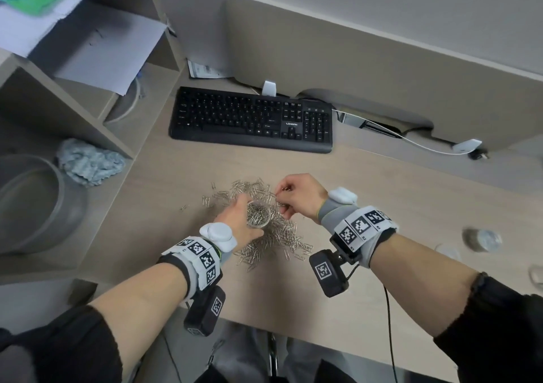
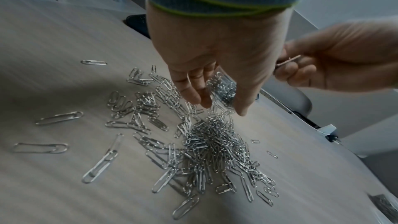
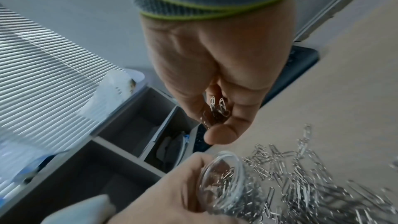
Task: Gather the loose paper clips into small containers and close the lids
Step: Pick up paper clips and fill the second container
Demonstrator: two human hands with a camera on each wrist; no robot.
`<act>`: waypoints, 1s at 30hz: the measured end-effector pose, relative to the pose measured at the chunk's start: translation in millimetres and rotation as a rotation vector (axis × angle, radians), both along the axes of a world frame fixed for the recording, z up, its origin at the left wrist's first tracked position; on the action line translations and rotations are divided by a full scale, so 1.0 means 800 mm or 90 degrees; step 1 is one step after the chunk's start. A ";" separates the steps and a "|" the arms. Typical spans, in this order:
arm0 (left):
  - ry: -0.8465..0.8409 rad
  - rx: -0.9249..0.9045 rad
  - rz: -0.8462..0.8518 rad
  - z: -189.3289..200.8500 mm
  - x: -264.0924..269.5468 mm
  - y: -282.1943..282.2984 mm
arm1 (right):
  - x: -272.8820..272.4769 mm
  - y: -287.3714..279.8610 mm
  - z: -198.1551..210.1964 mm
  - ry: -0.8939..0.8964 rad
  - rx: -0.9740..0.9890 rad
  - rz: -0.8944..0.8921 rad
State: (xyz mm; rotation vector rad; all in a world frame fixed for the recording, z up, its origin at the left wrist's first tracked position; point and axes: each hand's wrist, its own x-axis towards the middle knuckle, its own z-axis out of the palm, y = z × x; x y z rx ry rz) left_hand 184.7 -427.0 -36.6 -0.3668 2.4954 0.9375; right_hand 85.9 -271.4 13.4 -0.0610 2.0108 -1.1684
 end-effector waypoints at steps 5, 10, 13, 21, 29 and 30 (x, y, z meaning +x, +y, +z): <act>0.029 -0.001 -0.007 0.009 -0.008 0.013 | 0.012 -0.017 0.015 0.139 0.088 0.166; 0.050 0.003 0.001 0.014 -0.011 0.016 | 0.016 -0.018 0.027 0.233 0.104 0.263; 0.066 0.007 0.005 0.016 -0.010 0.019 | 0.014 -0.017 0.032 0.246 0.100 0.284; 0.066 0.011 0.022 0.018 -0.016 0.023 | 0.013 -0.015 0.020 0.226 0.048 0.244; 0.030 -0.022 0.025 0.010 -0.011 0.012 | -0.009 0.010 0.003 0.175 0.046 0.112; 0.025 -0.026 0.026 0.009 -0.009 0.008 | -0.011 0.017 -0.005 0.177 0.079 0.118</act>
